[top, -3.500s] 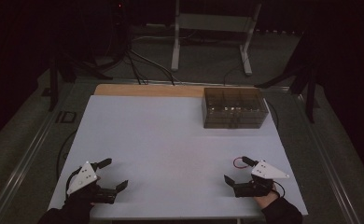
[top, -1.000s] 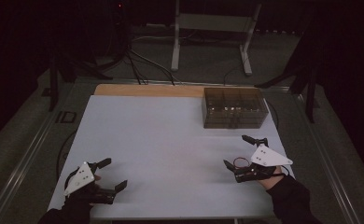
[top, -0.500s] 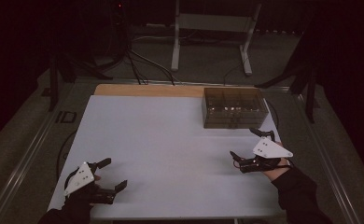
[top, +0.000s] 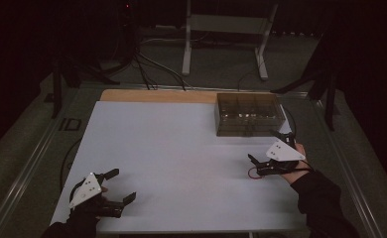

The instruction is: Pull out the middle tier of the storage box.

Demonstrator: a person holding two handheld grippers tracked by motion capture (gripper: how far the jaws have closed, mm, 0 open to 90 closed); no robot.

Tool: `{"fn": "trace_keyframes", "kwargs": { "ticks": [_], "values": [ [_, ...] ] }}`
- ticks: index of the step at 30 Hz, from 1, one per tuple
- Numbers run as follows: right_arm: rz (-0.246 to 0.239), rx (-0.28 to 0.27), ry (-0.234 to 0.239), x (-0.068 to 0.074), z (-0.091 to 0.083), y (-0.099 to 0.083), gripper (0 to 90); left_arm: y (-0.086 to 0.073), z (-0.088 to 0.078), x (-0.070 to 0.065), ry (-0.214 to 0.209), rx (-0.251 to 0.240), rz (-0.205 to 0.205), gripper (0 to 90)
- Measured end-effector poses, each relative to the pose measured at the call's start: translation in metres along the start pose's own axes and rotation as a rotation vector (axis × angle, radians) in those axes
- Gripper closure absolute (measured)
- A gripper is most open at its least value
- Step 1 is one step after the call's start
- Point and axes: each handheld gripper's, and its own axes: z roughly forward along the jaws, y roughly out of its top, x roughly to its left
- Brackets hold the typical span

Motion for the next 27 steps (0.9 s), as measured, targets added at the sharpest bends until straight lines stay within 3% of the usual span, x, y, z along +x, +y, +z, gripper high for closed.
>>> {"fn": "trace_keyframes", "kwargs": {
  "ticks": [12, 27],
  "values": [
    [-0.067, 0.062, -0.047, -0.008, 0.009, -0.002, 0.0, 0.0, 0.0, 0.001, 0.028, 0.02, 0.0, 3.3],
    [-0.208, 0.18, -0.093, -0.002, 0.03, -0.01, 0.0, 0.0, 0.0, 0.002, 0.048, 0.03, -0.01, 3.3]
  ]
}}
